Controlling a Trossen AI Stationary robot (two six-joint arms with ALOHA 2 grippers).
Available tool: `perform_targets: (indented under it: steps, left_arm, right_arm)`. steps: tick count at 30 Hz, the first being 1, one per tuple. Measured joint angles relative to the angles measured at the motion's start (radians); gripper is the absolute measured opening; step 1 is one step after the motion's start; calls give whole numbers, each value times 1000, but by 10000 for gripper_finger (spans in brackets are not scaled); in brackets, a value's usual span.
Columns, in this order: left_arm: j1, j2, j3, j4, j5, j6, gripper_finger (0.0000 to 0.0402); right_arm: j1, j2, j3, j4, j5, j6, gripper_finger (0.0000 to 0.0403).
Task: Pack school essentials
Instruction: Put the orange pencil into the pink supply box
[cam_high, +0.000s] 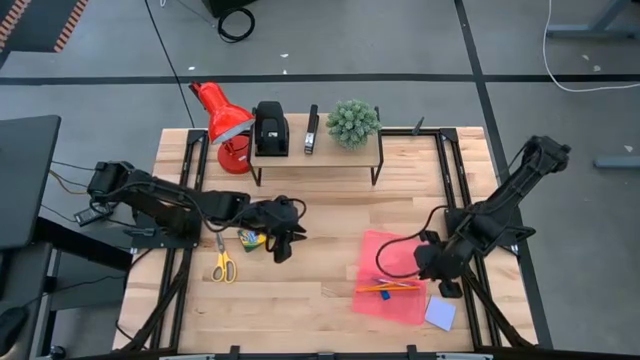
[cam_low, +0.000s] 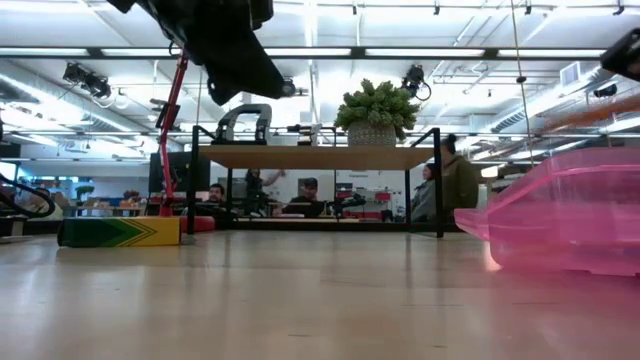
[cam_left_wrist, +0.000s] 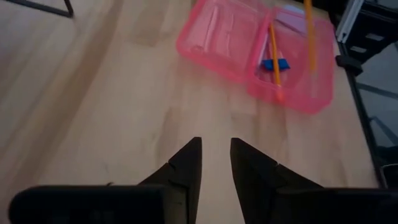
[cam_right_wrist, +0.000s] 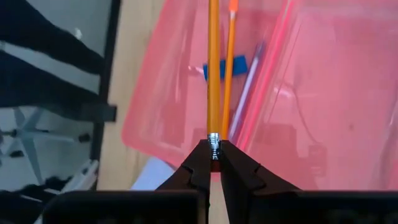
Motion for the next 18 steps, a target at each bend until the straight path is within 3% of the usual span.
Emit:
perform_targets:
  steps: [10, 18]
  left_arm:
    - [-65, 0, 0, -96, -5, -52, 83]
    - [-73, 0, 0, -117, -13, -94, 79]
  right_arm:
    - [66, 32, -5, 59, 82, 37, 30]
    - [91, 84, -5, 62, 66, -3, 30]
